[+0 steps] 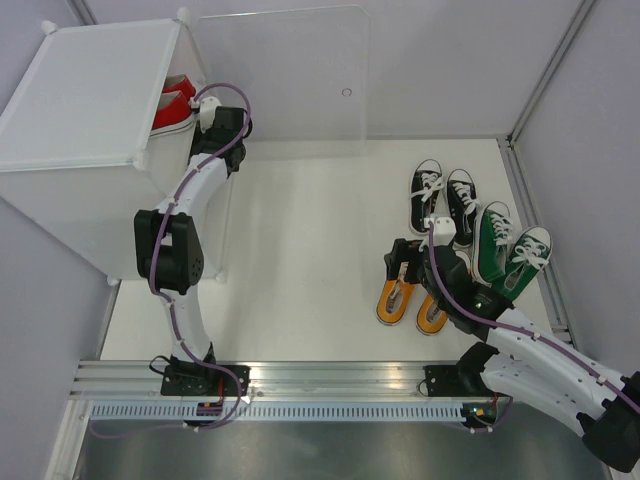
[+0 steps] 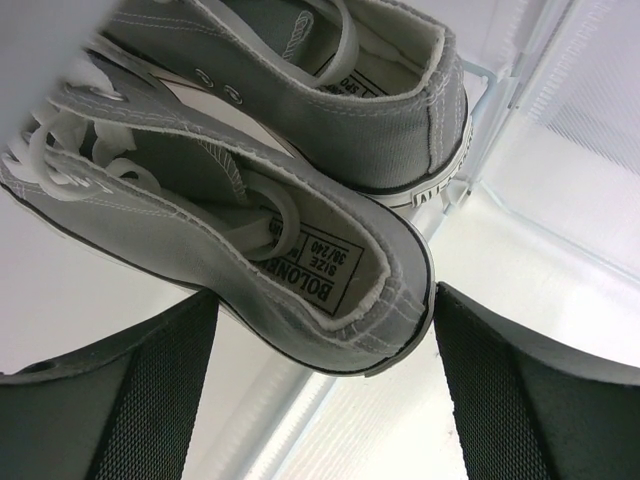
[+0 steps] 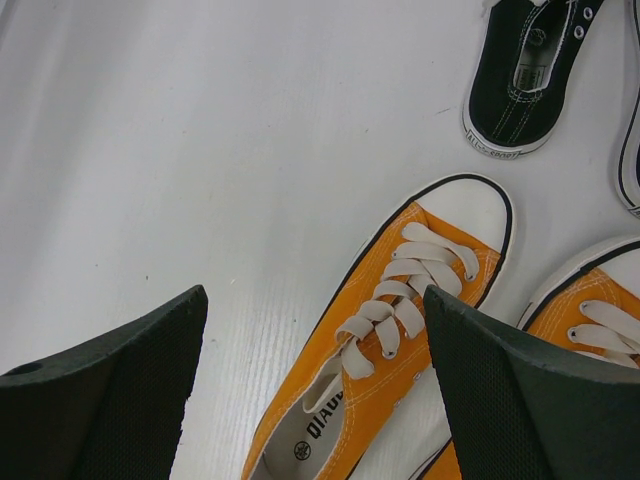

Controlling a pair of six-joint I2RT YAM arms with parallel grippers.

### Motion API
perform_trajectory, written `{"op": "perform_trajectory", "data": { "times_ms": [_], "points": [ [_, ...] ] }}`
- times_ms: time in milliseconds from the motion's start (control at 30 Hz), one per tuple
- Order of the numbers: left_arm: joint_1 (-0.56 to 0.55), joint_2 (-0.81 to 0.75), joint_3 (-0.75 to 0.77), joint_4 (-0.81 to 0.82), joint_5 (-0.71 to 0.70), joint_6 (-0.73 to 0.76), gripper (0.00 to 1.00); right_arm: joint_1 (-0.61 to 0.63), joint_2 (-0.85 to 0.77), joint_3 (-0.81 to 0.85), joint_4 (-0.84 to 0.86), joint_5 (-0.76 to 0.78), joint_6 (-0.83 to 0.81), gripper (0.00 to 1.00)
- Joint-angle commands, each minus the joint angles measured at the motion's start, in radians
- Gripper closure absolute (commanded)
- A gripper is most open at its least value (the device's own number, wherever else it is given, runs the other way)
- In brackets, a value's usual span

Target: Place and organize the shoes in the shoe cabinet

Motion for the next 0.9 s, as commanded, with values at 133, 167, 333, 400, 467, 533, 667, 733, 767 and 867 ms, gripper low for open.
{"op": "perform_trajectory", "data": {
  "times_ms": [133, 167, 333, 400, 467, 533, 667, 733, 767, 867],
  "points": [
    [0.081, -0.027, -0.095, 0.07, -0.019, -0.03, 0.07, 0.006, 0.006, -0.009, 0.039, -0.002, -0.012, 0.08],
    [0.081, -0.034, -0.104, 0.062, -0.03, -0.035, 0.07, 0.007, 0.009, -0.009, 0.039, -0.005, -0.012, 0.08],
    [0.085, -0.047, -0.112, 0.047, -0.102, -0.026, 0.07, 0.006, 0.006, -0.009, 0.039, -0.007, -0.012, 0.09],
    [0.094, -0.047, -0.103, 0.044, -0.105, -0.023, 0.07, 0.004, 0.006, -0.009, 0.037, -0.007, -0.012, 0.09],
    [0.099, -0.045, -0.086, 0.038, -0.113, -0.029, 0.06, 0.006, 0.006, -0.009, 0.039, -0.005, -0.012, 0.09],
    [0.101, -0.047, -0.069, 0.038, -0.117, -0.03, 0.06, 0.006, 0.008, -0.009, 0.039, -0.005, -0.013, 0.09],
    [0.107, -0.019, -0.022, 0.036, -0.139, -0.004, 0.02, 0.004, 0.008, -0.01, 0.039, -0.003, -0.013, 0.09],
    [0.114, -0.01, -0.002, 0.035, -0.139, 0.002, 0.0, 0.006, 0.008, -0.01, 0.04, -0.005, -0.012, 0.09],
    [0.117, -0.01, 0.003, 0.033, -0.139, 0.002, 0.0, 0.006, 0.008, -0.01, 0.04, -0.005, -0.013, 0.09],
    [0.121, -0.011, 0.006, 0.032, -0.091, -0.003, 0.0, 0.006, 0.009, -0.012, 0.043, -0.005, -0.013, 0.09]
  ]
}}
